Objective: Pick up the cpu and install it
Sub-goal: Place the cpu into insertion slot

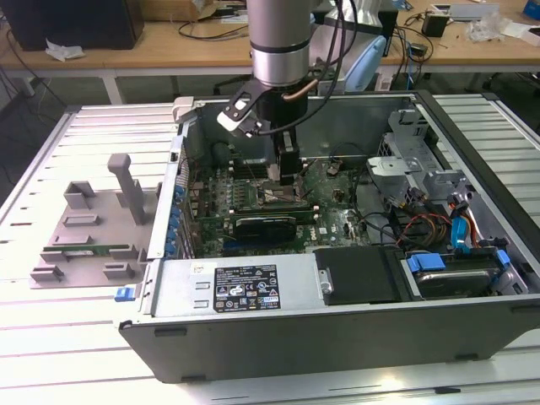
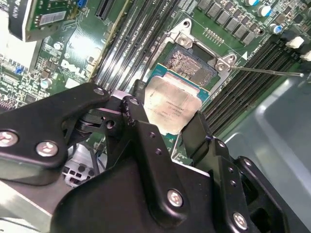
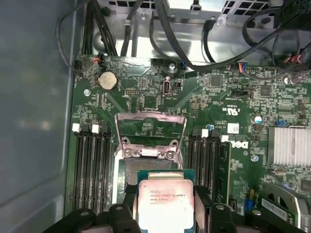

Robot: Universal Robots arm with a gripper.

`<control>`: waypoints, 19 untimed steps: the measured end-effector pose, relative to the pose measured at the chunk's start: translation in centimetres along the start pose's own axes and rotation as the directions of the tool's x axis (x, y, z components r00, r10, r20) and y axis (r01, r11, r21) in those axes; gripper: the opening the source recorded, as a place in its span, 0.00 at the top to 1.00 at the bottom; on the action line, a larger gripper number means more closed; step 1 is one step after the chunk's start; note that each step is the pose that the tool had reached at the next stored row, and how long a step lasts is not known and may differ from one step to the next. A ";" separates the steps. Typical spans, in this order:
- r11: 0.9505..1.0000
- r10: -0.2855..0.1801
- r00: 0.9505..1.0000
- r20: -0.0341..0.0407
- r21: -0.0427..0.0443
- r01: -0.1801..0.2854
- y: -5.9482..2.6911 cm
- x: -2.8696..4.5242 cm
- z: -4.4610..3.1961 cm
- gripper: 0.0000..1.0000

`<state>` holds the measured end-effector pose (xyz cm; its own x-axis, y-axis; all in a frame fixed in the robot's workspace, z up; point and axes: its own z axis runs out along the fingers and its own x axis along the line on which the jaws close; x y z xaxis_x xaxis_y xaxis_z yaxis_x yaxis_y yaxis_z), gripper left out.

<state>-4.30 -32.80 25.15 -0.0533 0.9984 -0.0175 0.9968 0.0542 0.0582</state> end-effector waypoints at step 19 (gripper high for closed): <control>0.999 0.043 0.999 0.002 0.001 -0.043 -0.34 1.52 3.41 0.45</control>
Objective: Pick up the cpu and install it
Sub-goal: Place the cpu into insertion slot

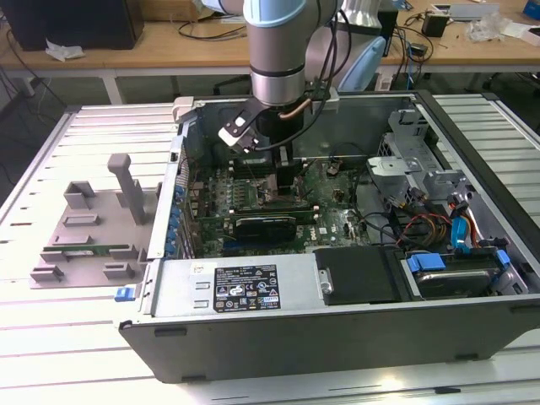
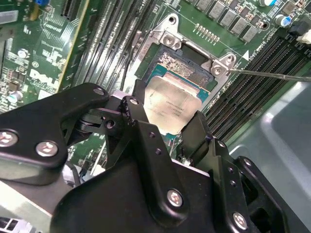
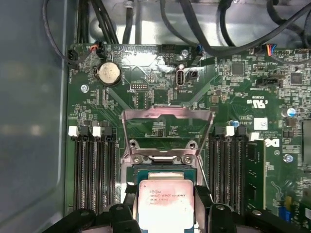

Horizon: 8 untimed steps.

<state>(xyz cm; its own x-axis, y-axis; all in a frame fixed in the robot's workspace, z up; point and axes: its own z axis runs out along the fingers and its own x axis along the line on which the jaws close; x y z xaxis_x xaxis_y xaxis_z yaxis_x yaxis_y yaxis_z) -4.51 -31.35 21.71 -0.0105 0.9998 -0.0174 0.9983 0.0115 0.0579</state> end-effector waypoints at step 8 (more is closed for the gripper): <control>1.000 0.001 1.000 0.000 0.000 -0.001 -0.32 0.11 1.23 0.45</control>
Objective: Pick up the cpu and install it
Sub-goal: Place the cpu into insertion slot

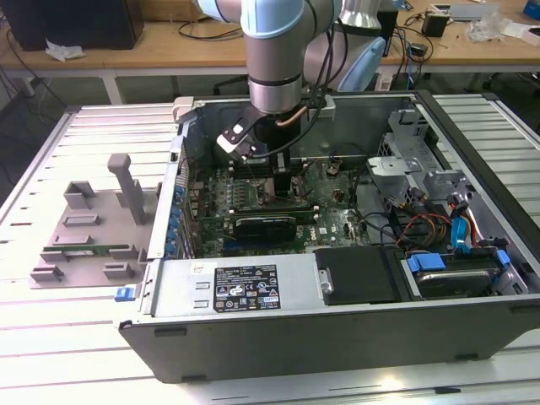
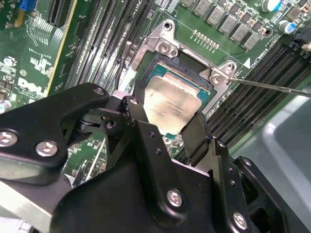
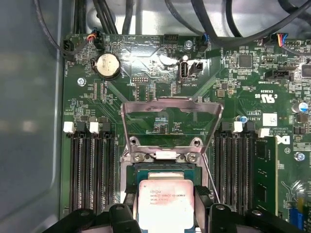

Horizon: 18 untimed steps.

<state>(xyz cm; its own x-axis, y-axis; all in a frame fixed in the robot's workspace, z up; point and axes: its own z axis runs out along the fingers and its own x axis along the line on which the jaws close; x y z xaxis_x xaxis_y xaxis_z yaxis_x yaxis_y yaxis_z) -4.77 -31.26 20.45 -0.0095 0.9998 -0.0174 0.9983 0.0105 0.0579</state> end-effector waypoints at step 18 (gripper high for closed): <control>1.000 0.005 1.000 0.000 0.000 -0.005 -0.02 0.04 0.69 0.45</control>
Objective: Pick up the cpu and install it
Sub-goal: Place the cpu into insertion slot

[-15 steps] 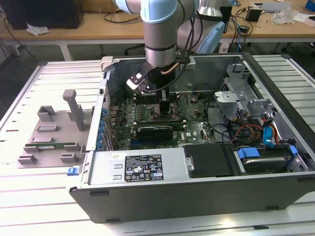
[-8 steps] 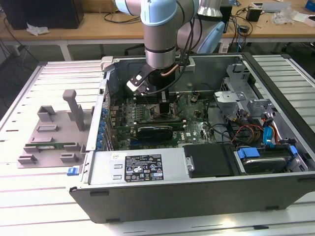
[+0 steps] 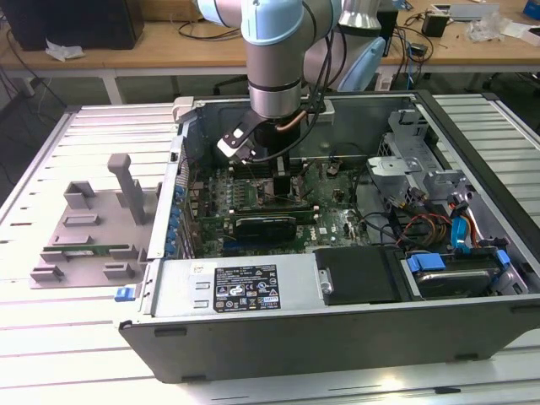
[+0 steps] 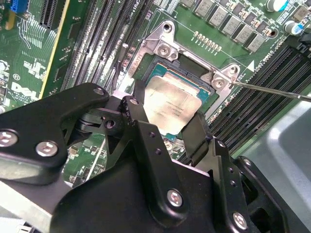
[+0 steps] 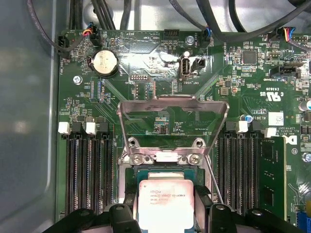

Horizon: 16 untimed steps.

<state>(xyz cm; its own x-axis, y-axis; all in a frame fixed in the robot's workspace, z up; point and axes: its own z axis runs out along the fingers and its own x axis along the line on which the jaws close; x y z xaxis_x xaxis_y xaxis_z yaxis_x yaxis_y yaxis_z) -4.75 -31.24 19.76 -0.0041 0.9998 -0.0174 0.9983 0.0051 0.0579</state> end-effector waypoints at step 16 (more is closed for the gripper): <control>1.000 0.000 1.000 0.000 0.000 0.000 0.01 0.00 -0.17 0.38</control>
<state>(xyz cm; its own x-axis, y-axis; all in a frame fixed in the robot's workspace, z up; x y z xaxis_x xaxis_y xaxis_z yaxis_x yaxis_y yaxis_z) -4.75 -31.24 19.93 -0.0041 0.9998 -0.0173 0.9983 0.0051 0.0580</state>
